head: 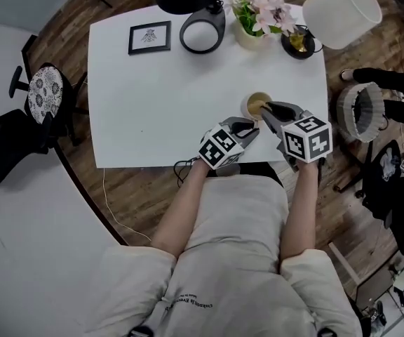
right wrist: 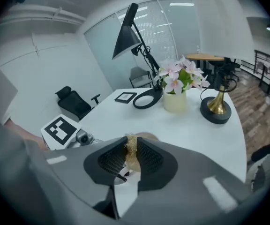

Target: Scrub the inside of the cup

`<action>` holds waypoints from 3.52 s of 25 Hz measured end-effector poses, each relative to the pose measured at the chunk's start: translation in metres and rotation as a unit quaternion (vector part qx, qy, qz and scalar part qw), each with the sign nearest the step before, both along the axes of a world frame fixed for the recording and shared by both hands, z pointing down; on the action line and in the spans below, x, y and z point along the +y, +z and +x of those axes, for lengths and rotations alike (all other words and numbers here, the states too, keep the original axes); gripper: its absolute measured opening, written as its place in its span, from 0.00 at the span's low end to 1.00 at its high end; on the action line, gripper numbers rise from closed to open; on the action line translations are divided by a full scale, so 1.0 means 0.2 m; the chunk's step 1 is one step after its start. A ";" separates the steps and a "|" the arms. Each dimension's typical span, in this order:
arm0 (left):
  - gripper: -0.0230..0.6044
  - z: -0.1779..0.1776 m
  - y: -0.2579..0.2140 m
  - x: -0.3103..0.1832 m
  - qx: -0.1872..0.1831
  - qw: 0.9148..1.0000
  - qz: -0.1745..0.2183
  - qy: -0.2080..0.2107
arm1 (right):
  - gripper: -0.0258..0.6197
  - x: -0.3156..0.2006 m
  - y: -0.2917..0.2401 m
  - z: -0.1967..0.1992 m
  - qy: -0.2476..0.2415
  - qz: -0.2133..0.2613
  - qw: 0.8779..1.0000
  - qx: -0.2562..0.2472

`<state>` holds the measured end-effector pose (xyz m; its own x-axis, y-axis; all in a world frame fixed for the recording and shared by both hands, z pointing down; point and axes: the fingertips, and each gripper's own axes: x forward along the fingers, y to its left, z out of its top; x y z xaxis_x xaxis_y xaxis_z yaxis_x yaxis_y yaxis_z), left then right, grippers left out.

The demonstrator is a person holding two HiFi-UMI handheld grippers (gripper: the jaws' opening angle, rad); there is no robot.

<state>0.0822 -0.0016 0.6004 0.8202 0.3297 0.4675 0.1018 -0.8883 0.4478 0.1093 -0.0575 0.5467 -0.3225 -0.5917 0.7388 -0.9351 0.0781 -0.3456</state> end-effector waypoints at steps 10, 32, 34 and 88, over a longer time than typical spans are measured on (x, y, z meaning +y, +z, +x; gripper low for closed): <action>0.11 0.03 0.00 0.01 -0.001 1.000 -0.013 0.017 | 0.18 -0.06 0.17 -0.11 -0.117 -0.030 0.987 0.110; 0.11 0.03 -0.01 0.01 0.010 0.999 -0.029 0.033 | 0.17 -0.13 0.19 -0.09 -0.212 -0.011 0.929 0.302; 0.11 0.03 -0.01 0.01 0.011 0.999 -0.029 0.033 | 0.17 -0.11 0.19 -0.08 -0.216 -0.020 0.924 0.314; 0.12 -0.21 0.00 -0.36 -0.018 0.989 0.133 -0.055 | 0.17 0.08 -0.17 0.00 0.139 0.111 0.980 0.086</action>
<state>0.0396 -0.0746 0.5995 0.8260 0.1013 0.5545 -0.0132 -0.9800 0.1987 0.1093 -0.0407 0.5121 -0.0076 -0.7918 0.6107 -0.9740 -0.1325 -0.1839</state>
